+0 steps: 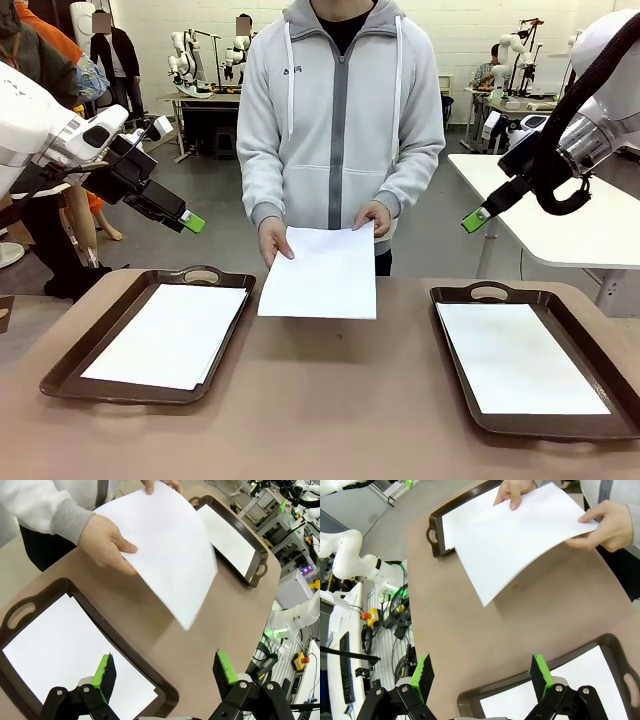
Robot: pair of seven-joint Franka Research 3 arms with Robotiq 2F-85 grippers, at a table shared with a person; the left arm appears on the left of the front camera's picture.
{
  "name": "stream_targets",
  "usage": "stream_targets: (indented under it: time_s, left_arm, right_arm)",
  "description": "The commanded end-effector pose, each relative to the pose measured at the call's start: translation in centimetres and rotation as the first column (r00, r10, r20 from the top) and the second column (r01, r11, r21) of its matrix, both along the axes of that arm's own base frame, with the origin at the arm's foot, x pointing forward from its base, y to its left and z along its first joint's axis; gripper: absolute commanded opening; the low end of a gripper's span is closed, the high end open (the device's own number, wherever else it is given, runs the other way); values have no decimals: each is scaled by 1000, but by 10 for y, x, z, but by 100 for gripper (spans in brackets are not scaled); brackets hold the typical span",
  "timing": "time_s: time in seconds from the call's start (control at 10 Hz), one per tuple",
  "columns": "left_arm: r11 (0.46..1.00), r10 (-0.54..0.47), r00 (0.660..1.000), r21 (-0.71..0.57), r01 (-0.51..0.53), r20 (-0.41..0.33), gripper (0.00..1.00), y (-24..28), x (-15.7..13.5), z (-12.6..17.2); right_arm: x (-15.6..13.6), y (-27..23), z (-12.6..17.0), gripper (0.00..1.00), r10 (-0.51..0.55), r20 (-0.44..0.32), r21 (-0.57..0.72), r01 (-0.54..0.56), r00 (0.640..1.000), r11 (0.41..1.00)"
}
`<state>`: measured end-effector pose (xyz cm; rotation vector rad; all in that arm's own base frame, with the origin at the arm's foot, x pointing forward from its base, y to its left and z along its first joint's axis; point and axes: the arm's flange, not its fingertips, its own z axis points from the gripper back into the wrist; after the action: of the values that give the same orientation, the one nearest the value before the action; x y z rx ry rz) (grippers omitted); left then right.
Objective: Sort the A4 documents.
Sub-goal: Receive the A4 Paper.
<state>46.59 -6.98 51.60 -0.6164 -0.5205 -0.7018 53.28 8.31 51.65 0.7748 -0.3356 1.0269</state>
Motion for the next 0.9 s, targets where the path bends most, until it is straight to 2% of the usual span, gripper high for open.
stream_targets:
  time_s: [0.0,0.8]
  left_arm:
    - [1000,4,1000,0,-4,4,100,1,0,1]
    - [1000,4,1000,0,-4,4,100,1,0,1]
  right_arm:
    - [0,1,0,100,13,9,2,-13,1000,1000]
    - [0,1,0,100,13,9,2,-13,1000,1000]
